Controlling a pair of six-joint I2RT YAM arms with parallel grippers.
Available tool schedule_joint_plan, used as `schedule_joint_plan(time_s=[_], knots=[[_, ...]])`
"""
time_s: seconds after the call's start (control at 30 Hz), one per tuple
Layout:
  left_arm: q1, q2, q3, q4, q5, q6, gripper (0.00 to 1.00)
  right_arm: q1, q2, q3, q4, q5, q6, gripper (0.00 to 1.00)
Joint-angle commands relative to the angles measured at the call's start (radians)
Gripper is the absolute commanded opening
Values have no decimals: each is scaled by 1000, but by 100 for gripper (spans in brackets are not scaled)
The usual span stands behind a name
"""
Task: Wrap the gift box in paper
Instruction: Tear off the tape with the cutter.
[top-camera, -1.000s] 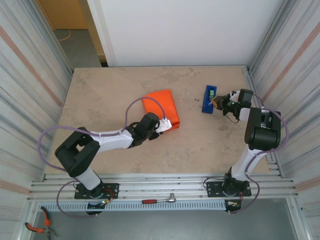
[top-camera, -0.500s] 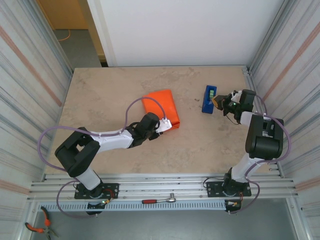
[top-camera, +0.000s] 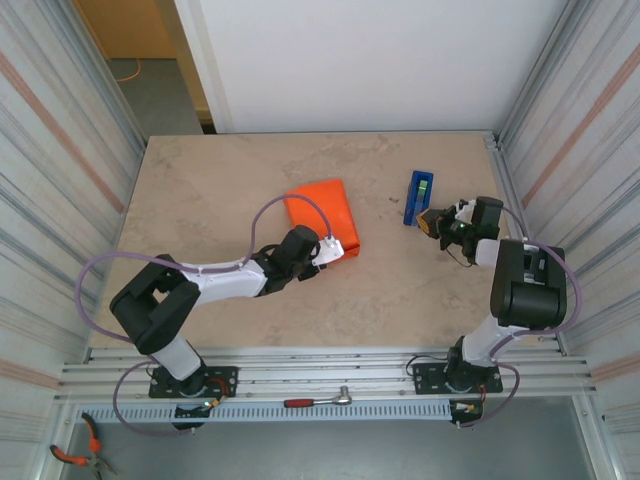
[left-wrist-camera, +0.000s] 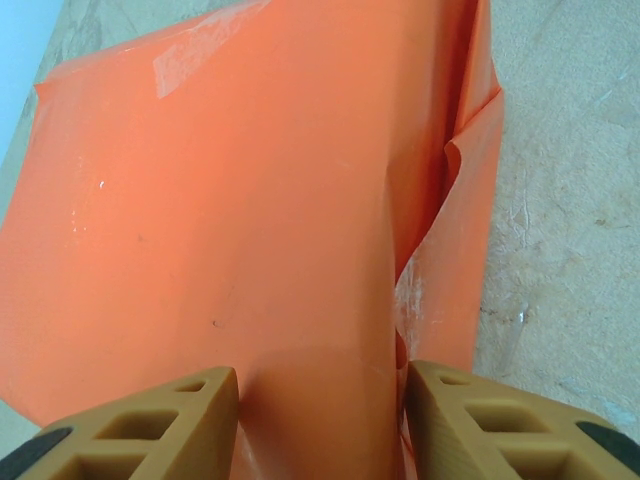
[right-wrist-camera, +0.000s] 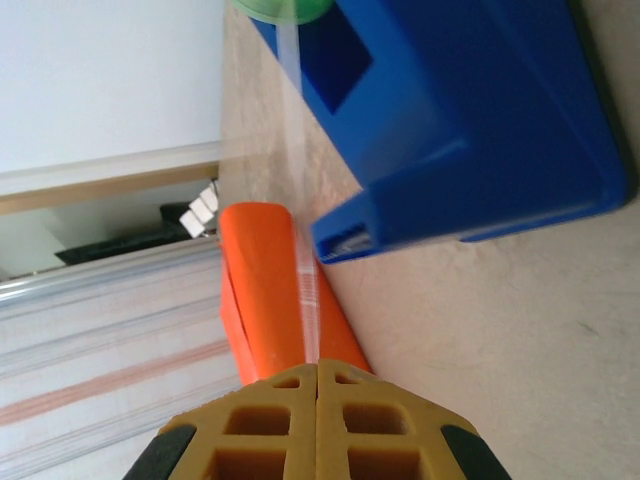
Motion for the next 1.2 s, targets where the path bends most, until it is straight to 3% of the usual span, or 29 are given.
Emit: schedule_joint_plan(time_s=[0.0,0.73,1.17], knots=[[-14,20,2,-37,19,-7,48,7,-26,-32,-3,-13,-9,0],[-18,22,0,-34,12,-3,48,-4,256,-55,226,1,62,0],[-20,20,-2,-34,10,-2,48,34,325,-68,323,11,147,0]])
